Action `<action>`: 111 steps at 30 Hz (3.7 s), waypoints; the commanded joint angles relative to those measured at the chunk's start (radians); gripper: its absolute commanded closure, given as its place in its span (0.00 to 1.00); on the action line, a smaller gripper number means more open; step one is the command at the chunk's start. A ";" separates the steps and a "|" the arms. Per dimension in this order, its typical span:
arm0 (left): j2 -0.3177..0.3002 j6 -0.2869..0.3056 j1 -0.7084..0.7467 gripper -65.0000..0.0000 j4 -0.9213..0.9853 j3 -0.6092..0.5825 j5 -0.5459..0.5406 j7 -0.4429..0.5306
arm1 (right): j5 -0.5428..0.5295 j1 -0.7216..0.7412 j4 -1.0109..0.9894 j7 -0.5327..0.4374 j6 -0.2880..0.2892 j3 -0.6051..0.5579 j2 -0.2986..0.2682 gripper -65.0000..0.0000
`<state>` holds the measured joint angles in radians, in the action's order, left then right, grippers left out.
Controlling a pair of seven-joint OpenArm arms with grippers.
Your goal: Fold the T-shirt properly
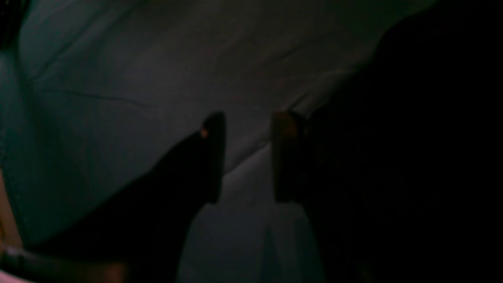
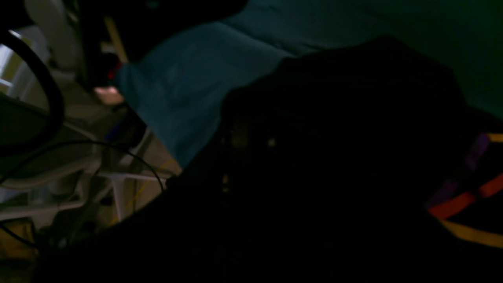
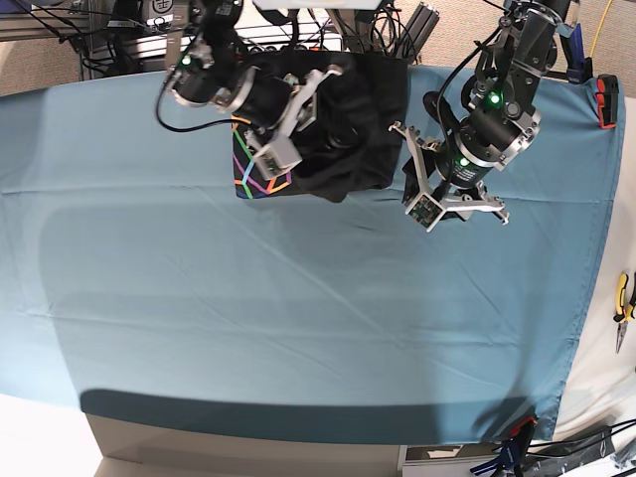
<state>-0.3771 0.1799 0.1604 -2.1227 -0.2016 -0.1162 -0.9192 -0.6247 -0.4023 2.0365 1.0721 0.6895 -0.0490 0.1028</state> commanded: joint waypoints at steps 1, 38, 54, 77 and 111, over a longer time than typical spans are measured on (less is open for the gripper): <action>-0.006 -0.004 -0.008 0.67 -0.019 0.003 0.003 0.019 | -0.017 0.003 0.017 -0.045 0.009 -0.004 0.005 1.00; -0.006 -0.004 -0.008 0.67 -0.019 0.003 0.003 0.019 | 0.040 0.081 0.018 -0.106 -0.012 0.157 0.005 1.00; -0.005 -0.004 -0.008 0.67 -0.019 0.003 -0.019 0.019 | 0.322 0.043 0.018 -0.043 -0.277 0.238 0.002 1.00; -0.005 -0.004 -0.008 0.67 -0.019 0.003 -0.019 0.022 | 0.365 -0.047 0.019 -0.006 -0.260 -0.109 -0.039 1.00; -0.005 -0.004 -0.008 0.67 -0.019 0.003 -0.019 0.022 | 0.282 -0.085 0.124 0.040 -0.256 -0.109 -0.039 1.00</action>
<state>-0.3771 0.1799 0.1604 -2.1227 -0.2016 -0.1326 -0.9188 -0.3210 -0.4877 2.1407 1.1255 0.4290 -0.1535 0.0612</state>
